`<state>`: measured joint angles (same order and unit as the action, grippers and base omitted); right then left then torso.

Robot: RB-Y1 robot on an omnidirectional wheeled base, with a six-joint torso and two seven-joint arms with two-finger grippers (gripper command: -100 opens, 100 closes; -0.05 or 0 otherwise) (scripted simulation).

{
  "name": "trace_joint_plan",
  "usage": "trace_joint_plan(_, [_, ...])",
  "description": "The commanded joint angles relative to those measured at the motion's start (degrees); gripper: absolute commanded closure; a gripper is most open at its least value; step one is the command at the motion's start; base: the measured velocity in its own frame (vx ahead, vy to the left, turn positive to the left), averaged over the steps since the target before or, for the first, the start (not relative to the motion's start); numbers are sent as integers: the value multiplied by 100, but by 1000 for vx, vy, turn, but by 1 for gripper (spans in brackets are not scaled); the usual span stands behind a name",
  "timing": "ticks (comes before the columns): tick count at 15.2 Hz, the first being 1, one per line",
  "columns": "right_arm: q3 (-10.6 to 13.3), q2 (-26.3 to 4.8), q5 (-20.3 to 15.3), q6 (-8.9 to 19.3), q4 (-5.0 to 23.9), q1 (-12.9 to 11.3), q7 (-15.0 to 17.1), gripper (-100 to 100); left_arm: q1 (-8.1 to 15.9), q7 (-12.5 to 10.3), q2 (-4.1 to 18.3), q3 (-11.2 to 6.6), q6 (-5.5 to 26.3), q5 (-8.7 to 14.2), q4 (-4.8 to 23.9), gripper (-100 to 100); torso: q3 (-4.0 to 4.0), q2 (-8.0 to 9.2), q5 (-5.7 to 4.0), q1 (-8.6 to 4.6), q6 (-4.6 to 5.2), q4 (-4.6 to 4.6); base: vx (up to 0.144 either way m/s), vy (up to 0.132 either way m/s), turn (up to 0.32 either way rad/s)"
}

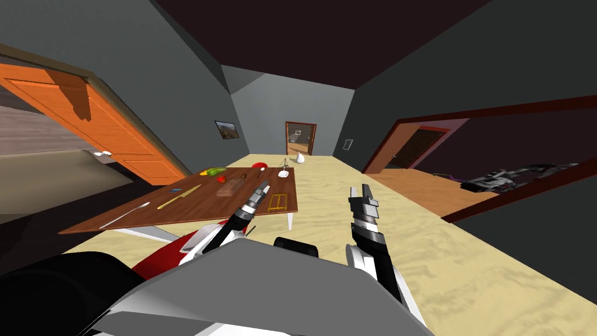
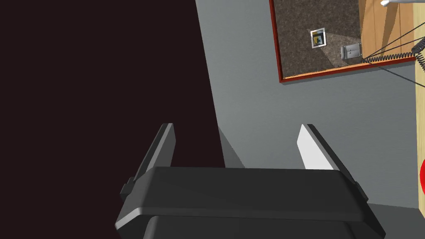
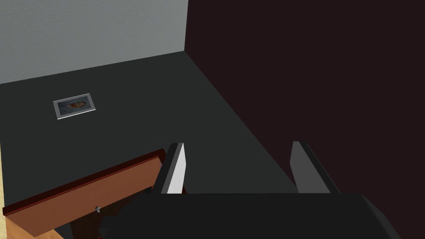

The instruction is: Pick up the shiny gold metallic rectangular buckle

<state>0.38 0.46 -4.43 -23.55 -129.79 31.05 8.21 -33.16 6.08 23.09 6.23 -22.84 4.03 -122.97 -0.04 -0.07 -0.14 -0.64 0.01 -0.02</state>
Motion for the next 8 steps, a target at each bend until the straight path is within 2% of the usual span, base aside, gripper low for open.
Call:
trace_joint_plan(1, [0, 0, 0, 0, 0, 0, 0, 0, -190, 51, 286, 126, 62, 56, 219, -100, 0, 0, 0, 0, 0, 0, 35, -148, -87])
trace_joint_plan(2, [0, 0, 0, 0, 0, 0, 0, 0, -190, 51, 382, 126, 62, 56, 219, -100, -1, -3, 1, 1, 1, -1, 41, -128, -67])
trace_joint_plan(3, [0, 0, 0, 0, 0, 0, 0, 0, -302, 76, 525, 210, 91, 106, 437, -100, -2, -4, 1, 6, 0, -1, 50, -146, -114])
trace_joint_plan(4, [0, 0, 0, 0, 0, 0, 0, 0, -302, 76, 645, 210, 91, 106, 437, -100, -4, -7, 1, 4, 1, -2, 36, -149, -80])
trace_joint_plan(5, [0, 0, 0, 0, 0, 0, 0, 0, -417, 102, 785, 296, 121, 158, 648, -100, -3, -5, 0, 3, 0, -1, 57, -175, -86])
trace_joint_plan(6, [0, 0, 0, 0, 0, 0, 0, 0, -417, 102, 903, 296, 121, 158, 662, -100, -5, -8, 0, -5, 0, -2, 60, -160, -66])
trace_joint_plan(7, [0, 0, 0, 0, 0, 0, 0, 0, -417, 102, 908, 296, 121, 158, 662, -100, -6, -11, -1, -3, 1, -2, 28, -97, -20])
trace_joint_plan(8, [0, 0, 0, 0, 0, 0, 0, 0, -534, 130, 1127, 386, 154, 210, 893, -100, -4, -6, 1, 11, 0, -1, 31, -103, -75])
